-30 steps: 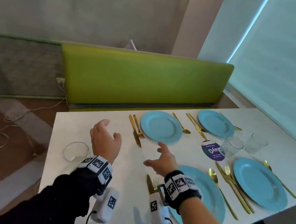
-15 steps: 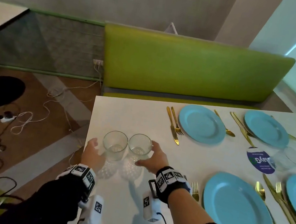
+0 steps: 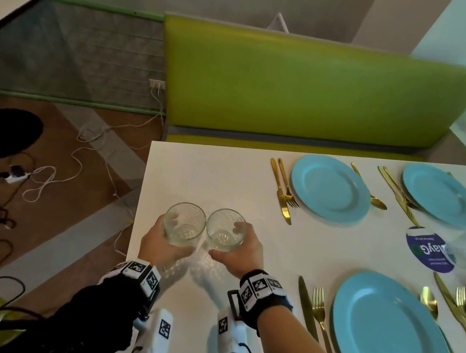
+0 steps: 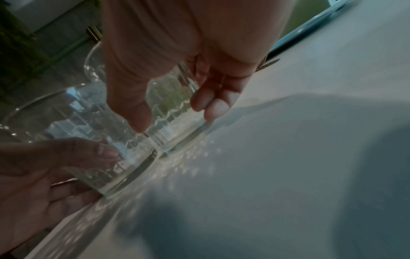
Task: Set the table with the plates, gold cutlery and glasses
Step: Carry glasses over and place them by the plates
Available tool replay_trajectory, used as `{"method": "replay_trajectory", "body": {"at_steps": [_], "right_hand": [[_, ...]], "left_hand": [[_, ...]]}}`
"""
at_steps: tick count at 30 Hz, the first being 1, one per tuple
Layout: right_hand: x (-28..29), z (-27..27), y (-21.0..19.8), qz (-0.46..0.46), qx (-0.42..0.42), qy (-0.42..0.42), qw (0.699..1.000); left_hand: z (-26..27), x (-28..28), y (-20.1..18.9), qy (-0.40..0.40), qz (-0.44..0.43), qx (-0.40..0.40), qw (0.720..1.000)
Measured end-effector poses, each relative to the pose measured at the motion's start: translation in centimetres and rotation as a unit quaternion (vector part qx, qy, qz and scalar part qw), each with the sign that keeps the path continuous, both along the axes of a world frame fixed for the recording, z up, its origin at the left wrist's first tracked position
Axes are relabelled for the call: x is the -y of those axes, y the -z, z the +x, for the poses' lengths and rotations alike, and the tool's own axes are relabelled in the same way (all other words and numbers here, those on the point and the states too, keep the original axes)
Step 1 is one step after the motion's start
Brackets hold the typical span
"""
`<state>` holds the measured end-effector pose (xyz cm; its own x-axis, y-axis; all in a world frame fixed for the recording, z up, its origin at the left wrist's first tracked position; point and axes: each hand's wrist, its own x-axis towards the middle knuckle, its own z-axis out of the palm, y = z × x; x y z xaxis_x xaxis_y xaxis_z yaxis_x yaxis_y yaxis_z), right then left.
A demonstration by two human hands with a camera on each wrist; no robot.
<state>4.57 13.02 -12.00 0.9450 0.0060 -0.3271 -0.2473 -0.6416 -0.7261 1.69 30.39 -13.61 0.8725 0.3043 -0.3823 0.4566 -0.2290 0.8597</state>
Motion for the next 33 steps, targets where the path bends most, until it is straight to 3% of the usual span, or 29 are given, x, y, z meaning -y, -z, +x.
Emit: {"method": "replay_trajectory", "body": {"at_steps": [7, 15, 24, 33], "right_hand": [[4.4, 0.2, -2.2, -0.013, 0.009, 0.040, 0.999], [17.7, 2.2, -6.1, -0.041, 0.033, 0.185, 0.981], [30.1, 4.0, -5.3, -0.078, 0.010, 0.282, 0.956], [35.5, 6.1, -2.7, -0.127, -0.002, 0.285, 0.950]], "left_hand": [[1.3, 3.6, -1.6, 0.027, 0.029, 0.023, 0.999], [5.1, 14.6, -4.2, 0.135, 0.045, 0.057, 0.988], [7.8, 24.7, -4.5, 0.202, 0.051, 0.065, 0.976], [9.4, 30.0, -3.8, 0.235, 0.089, 0.037, 0.967]]}}
